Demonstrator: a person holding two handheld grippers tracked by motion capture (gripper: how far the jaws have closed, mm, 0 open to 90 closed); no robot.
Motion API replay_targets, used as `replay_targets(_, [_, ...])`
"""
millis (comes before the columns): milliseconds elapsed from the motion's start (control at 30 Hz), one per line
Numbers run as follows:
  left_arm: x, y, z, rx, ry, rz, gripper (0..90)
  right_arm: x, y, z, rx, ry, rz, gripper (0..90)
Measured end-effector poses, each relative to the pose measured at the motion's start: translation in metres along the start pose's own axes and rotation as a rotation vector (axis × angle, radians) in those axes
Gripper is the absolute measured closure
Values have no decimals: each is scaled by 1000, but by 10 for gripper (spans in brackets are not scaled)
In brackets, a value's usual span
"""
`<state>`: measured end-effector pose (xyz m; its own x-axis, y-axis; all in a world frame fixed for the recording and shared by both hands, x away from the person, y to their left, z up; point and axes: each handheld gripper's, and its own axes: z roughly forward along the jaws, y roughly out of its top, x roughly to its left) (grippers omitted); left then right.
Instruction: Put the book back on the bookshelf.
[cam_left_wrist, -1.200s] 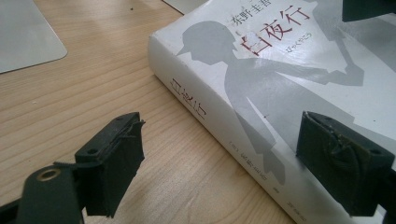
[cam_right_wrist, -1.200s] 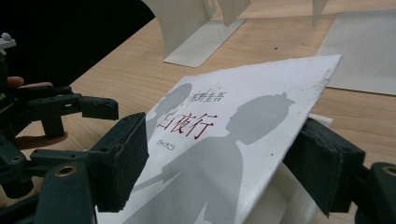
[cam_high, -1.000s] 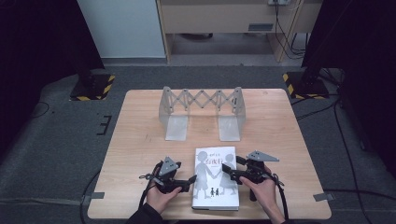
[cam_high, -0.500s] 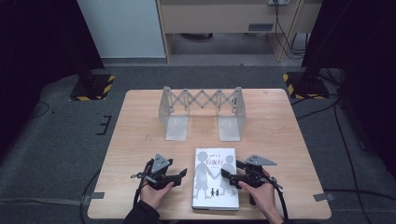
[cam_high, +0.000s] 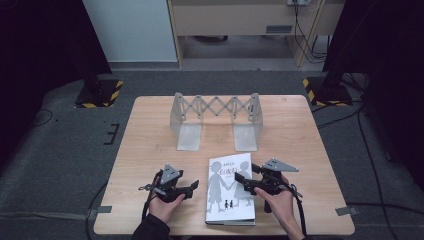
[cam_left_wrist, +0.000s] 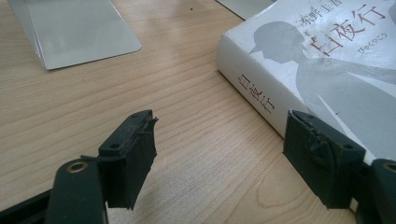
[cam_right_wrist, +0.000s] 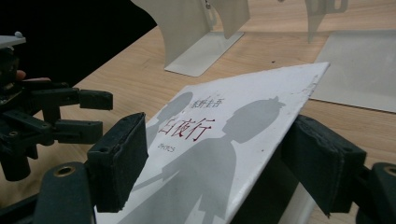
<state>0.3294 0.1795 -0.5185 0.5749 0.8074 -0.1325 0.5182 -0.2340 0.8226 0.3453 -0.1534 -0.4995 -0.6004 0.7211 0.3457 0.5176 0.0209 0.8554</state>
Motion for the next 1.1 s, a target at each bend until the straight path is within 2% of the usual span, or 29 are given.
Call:
replay_targets(333, [-2,0,1,1,-13,5,242,5,-5,5,11,18,32,228])
replay_targets(533, [-2,0,1,1,-14,7,241,11,-11,13,57,52,50,227])
replay_targets(700, [-2,0,0,-10,-16,7,240,10,-13,19,82,71,57,254])
replay_targets(1100, [-2,1,4,-14,-31,4,222,4,-14,27,67,95,126,296])
